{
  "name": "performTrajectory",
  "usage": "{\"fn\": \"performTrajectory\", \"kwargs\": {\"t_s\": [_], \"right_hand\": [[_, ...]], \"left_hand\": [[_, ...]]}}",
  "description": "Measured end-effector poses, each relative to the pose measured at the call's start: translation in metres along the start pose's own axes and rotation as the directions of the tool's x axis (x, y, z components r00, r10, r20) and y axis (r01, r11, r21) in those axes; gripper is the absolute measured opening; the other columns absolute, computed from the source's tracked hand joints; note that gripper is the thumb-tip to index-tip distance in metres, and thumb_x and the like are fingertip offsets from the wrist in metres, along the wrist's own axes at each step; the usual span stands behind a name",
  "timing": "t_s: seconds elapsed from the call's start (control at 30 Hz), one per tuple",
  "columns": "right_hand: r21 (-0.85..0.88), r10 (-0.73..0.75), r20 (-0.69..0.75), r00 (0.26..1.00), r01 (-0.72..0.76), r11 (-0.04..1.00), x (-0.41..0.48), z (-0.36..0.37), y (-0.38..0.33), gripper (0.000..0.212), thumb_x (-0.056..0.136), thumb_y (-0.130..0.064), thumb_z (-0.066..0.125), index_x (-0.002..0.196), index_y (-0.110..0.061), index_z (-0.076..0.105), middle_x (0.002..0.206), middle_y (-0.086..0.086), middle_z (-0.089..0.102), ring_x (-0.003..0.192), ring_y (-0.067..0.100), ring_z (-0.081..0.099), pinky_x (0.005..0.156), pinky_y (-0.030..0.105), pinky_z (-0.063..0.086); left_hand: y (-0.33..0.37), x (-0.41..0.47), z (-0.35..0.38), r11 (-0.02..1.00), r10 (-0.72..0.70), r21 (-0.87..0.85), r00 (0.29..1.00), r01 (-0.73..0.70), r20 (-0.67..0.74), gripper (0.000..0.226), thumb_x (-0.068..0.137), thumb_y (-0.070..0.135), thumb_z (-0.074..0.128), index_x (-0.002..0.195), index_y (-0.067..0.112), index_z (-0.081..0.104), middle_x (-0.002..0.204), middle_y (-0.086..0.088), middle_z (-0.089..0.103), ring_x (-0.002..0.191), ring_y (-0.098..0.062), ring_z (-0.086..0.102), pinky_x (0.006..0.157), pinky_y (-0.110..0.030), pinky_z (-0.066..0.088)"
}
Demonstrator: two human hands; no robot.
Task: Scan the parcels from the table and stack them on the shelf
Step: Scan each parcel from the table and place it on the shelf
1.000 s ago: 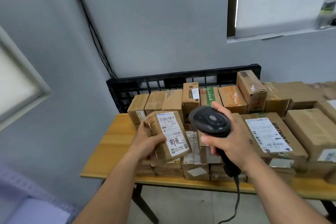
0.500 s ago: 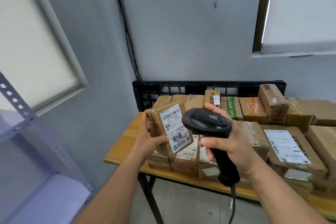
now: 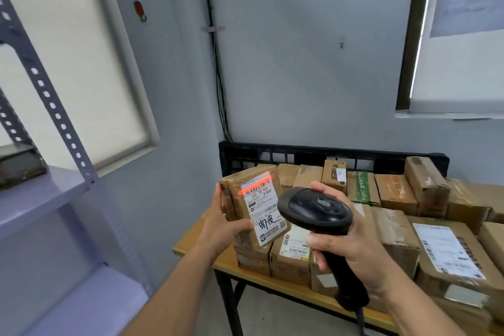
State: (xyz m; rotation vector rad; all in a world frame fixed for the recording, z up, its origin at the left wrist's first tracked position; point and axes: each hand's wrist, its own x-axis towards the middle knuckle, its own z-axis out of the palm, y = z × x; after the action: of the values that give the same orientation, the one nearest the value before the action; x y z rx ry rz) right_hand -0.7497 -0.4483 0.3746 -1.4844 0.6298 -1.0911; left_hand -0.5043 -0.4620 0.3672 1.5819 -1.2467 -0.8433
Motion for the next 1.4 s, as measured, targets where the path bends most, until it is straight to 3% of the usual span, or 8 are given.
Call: {"fn": "performTrajectory", "kwargs": {"t_s": [0.2, 0.5, 0.7, 0.8, 0.93, 1.1, 1.27, 1.4], "right_hand": [[0.019, 0.019, -0.002, 1.0, -0.019, 1.0, 0.004, 0.012, 0.001, 0.082, 0.061, -0.008, 0.083, 0.127, -0.046, 0.054, 0.087, 0.006, 0.072, 0.049, 0.03, 0.055, 0.048, 0.036, 0.051], [-0.018, -0.017, 0.05, 0.999, 0.018, 1.0, 0.025, 0.046, -0.007, 0.099, 0.06, -0.017, 0.087, 0.14, -0.046, 0.038, 0.078, 0.006, 0.073, 0.051, 0.028, 0.056, 0.051, 0.036, 0.052], [0.031, -0.052, 0.146, 0.988, 0.048, 0.998, 0.062, 0.106, -0.007, 0.103, 0.067, -0.004, 0.085, 0.144, -0.049, 0.032, 0.081, 0.014, 0.07, 0.051, 0.028, 0.056, 0.047, 0.033, 0.051], [0.032, -0.083, 0.205, 0.975, 0.078, 0.996, 0.083, 0.149, -0.009, 0.102, 0.066, -0.003, 0.077, 0.145, -0.048, 0.031, 0.079, 0.022, 0.067, 0.052, 0.033, 0.054, 0.048, 0.038, 0.05], [0.088, -0.102, 0.275, 0.956, 0.081, 0.993, 0.109, 0.208, -0.016, 0.101, 0.063, -0.005, 0.077, 0.144, -0.048, 0.035, 0.078, 0.019, 0.067, 0.051, 0.033, 0.054, 0.046, 0.039, 0.047], [0.139, -0.122, 0.358, 0.926, 0.076, 0.987, 0.132, 0.287, -0.021, 0.097, 0.06, -0.003, 0.073, 0.142, -0.043, 0.038, 0.084, 0.013, 0.071, 0.05, 0.032, 0.053, 0.045, 0.039, 0.046], [0.153, -0.131, 0.44, 0.888, 0.07, 0.986, 0.15, 0.357, -0.017, 0.095, 0.066, 0.01, 0.078, 0.132, -0.05, 0.045, 0.082, 0.009, 0.071, 0.049, 0.032, 0.053, 0.044, 0.036, 0.047], [0.182, -0.129, 0.487, 0.864, 0.045, 0.982, 0.161, 0.401, -0.01, 0.093, 0.063, 0.0, 0.075, 0.137, -0.046, 0.044, 0.083, 0.008, 0.071, 0.048, 0.031, 0.052, 0.045, 0.035, 0.047]], "left_hand": [[-0.003, -0.005, -0.022, 1.0, -0.012, 0.017, 0.998, 0.013, -0.063, 0.116, 0.073, 0.009, 0.081, 0.153, 0.037, 0.003, 0.137, -0.004, 0.047, 0.13, -0.028, 0.046, 0.105, -0.055, 0.042], [-0.005, -0.005, -0.067, 0.999, 0.037, -0.016, 0.993, -0.039, -0.116, 0.112, 0.076, 0.006, 0.079, 0.153, 0.036, 0.004, 0.104, 0.017, 0.047, 0.114, -0.02, 0.051, 0.102, -0.048, 0.046], [-0.008, -0.02, -0.14, 0.999, 0.031, -0.003, 0.975, -0.033, -0.219, 0.11, 0.075, 0.013, 0.081, 0.152, 0.04, 0.007, 0.135, -0.004, 0.048, 0.125, -0.025, 0.048, 0.106, -0.053, 0.041], [-0.008, -0.033, -0.185, 0.998, 0.066, 0.02, 0.954, -0.063, -0.294, 0.107, 0.07, 0.021, 0.084, 0.147, 0.05, 0.015, 0.124, 0.0, 0.055, 0.119, -0.023, 0.053, 0.103, -0.051, 0.045], [-0.001, -0.049, -0.252, 0.995, 0.096, 0.02, 0.894, -0.097, -0.437, 0.087, 0.077, 0.014, 0.078, 0.131, 0.057, 0.025, 0.103, 0.012, 0.058, 0.108, -0.02, 0.06, 0.096, -0.04, 0.05], [-0.004, -0.078, -0.341, 0.993, 0.115, 0.054, 0.808, -0.103, -0.577, 0.077, 0.074, 0.027, 0.076, 0.136, 0.048, 0.036, 0.116, 0.005, 0.066, 0.104, -0.01, 0.063, 0.095, -0.048, 0.052], [-0.021, -0.114, -0.418, 0.998, 0.054, 0.061, 0.693, -0.015, -0.719, 0.059, 0.062, 0.041, 0.068, 0.097, 0.078, 0.038, 0.109, 0.012, 0.067, 0.105, -0.017, 0.064, 0.095, -0.05, 0.052], [-0.037, -0.129, -0.461, 1.0, -0.02, -0.01, 0.617, 0.02, -0.786, 0.066, 0.063, 0.045, 0.066, 0.121, 0.063, 0.04, 0.111, 0.017, 0.066, 0.105, -0.017, 0.064, 0.094, -0.051, 0.052]]}}
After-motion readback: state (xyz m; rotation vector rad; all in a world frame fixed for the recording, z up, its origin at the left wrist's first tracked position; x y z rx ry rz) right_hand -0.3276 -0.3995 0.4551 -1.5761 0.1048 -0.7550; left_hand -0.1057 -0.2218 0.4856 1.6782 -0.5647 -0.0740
